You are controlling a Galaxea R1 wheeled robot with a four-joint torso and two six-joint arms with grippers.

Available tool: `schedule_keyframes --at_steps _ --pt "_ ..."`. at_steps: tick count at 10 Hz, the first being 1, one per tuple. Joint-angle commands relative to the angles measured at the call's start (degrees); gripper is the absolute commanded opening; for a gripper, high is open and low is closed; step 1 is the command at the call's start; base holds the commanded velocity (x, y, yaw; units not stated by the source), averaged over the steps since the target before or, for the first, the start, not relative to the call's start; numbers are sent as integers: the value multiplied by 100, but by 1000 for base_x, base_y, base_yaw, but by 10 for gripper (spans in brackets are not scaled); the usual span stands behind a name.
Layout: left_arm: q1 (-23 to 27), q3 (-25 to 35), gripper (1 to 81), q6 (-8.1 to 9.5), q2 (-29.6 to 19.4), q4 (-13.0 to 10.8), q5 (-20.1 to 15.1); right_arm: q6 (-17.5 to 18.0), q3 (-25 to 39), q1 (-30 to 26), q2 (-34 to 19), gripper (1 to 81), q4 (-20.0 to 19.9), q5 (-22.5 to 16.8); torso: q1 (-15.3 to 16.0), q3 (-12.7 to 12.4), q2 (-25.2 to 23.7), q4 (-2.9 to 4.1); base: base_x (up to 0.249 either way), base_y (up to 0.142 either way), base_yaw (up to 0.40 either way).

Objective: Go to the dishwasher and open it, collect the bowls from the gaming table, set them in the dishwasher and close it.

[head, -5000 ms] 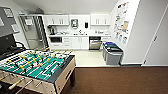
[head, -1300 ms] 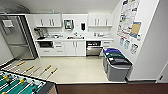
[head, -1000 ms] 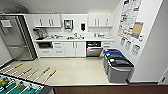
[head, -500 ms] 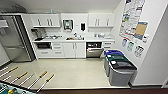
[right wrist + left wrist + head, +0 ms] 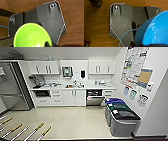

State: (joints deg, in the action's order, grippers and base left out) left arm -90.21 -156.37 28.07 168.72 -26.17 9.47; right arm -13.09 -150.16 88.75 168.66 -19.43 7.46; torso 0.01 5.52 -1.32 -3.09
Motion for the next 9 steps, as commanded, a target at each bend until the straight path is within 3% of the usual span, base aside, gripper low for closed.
schedule_keyframes --at_steps 1,9 --pt "148 -8 10 -39 -66 16 -235 -27 6 -212 -40 10 36 -351 0 0 0 0 194 0 0" --pt "140 -8 10 -39 -57 16 -235 -27 6 -212 -40 10 36 -351 0 0 -2 0 194 -8 0"
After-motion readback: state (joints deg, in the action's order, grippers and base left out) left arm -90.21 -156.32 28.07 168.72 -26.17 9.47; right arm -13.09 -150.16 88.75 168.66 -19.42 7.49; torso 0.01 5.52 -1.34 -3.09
